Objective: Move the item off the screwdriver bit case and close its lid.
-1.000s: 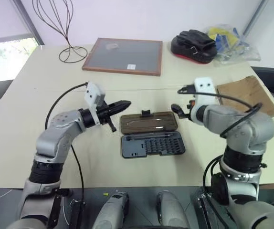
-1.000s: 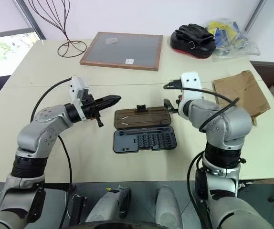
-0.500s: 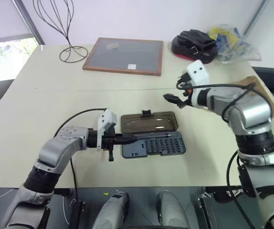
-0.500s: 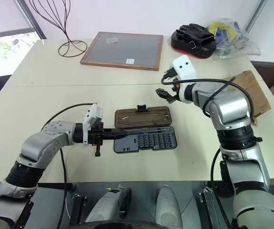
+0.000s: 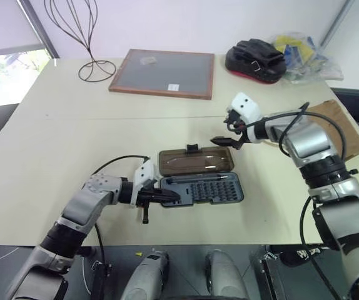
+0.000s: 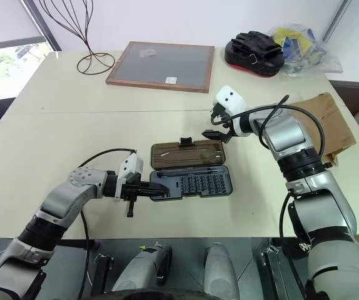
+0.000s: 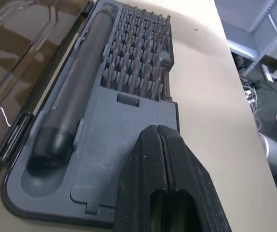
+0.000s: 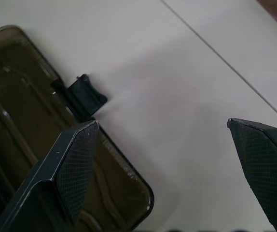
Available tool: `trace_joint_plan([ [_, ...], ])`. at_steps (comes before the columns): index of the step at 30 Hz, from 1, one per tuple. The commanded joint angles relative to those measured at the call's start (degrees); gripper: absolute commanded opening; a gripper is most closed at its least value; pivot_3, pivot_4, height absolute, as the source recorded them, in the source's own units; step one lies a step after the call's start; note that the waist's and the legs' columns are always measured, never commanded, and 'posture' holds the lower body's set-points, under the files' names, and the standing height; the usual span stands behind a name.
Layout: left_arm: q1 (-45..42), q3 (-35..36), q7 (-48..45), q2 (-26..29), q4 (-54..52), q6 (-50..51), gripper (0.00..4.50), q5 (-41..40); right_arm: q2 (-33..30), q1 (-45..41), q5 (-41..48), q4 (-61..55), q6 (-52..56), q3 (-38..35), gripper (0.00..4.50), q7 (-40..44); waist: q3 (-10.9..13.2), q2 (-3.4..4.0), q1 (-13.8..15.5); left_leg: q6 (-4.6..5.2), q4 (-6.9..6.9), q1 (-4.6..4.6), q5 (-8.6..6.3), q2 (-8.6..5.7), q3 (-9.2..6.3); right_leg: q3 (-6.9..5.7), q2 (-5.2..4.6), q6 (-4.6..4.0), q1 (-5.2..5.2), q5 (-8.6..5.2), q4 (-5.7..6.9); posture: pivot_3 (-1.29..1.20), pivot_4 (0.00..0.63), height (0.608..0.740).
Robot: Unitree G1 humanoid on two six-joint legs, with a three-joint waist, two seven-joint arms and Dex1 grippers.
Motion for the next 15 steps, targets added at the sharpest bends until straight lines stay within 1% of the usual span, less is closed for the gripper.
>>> trace_joint_plan([
  [1, 0.56, -0.40, 0.39, 0.12, 0.70, -0.09, 0.00, 1.55, 0.25, -4.12, -2.14, 5.60, -3.74, 0.24, 4.46, 5.32, 0.00, 0.00, 0.01, 0.00, 0.00, 0.00, 0.00, 0.00, 0.00, 0.00, 0.00, 0.00, 0.00, 0.00, 0.00, 0.00, 0.150, 0.734],
  [7, 1.63, 0.06, 0.83, 0.28, -0.02, -0.38, 0.00, 1.74, 3.34, -6.45, -4.92, 14.31, -7.74, 0.88, 4.46, 9.62, -0.01, 0.01, -0.10, -0.01, -0.01, 0.01, 0.00, 0.00, -0.01, 0.00, 0.00, 0.00, 0.00, 0.00, 0.01, 0.00, 0.150, 0.734],
  [12, 2.87, 0.50, 1.27, 0.63, 0.44, -1.41, 0.00, 2.08, 6.78, -7.28, -7.13, 20.61, -11.43, 0.36, 4.46, 10.08, -0.02, 0.02, -0.12, -0.02, 0.00, 0.02, 0.01, 0.00, -0.02, 0.00, 0.00, -0.01, 0.00, 0.01, 0.02, 0.00, 0.150, 0.734],
  [15, 3.50, 0.80, 1.24, 0.83, 0.87, -2.20, 0.00, 2.28, 8.15, -7.02, -8.25, 22.12, -12.81, 0.39, 4.46, 10.36, -0.02, 0.03, -0.14, -0.05, 0.00, 0.02, 0.02, 0.00, -0.02, 0.00, 0.01, -0.02, -0.01, 0.01, 0.03, 0.00, 0.150, 0.734],
])
